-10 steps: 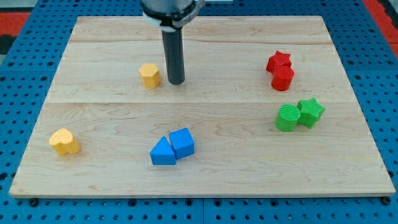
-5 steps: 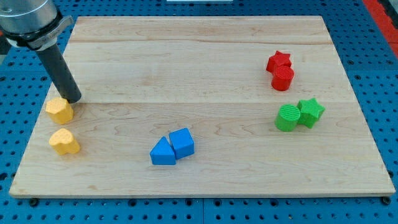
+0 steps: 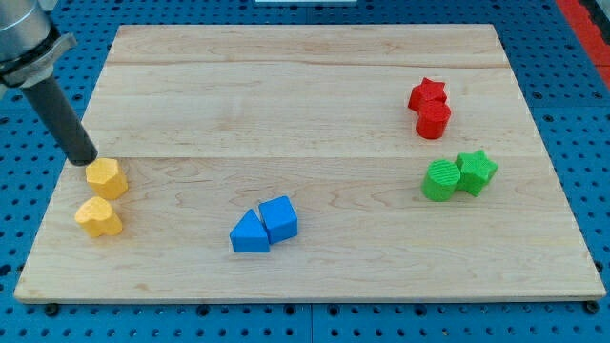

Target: Push the yellow hexagon into the yellow heart

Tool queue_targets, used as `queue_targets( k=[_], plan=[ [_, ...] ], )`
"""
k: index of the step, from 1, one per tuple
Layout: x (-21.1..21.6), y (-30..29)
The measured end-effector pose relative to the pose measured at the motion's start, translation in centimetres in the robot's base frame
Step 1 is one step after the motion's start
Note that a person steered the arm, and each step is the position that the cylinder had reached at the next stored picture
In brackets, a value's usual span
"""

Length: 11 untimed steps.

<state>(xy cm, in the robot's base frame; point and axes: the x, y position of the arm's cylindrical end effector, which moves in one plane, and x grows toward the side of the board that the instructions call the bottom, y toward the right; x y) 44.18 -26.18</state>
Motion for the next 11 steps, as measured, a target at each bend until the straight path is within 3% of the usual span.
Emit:
queue_targets(
  k=[2,9,10,11],
  plan=[
    [3.3,2.3],
    [0.9,0.8],
    [0.1,2.1],
    [-1.4,7.4]
  ],
)
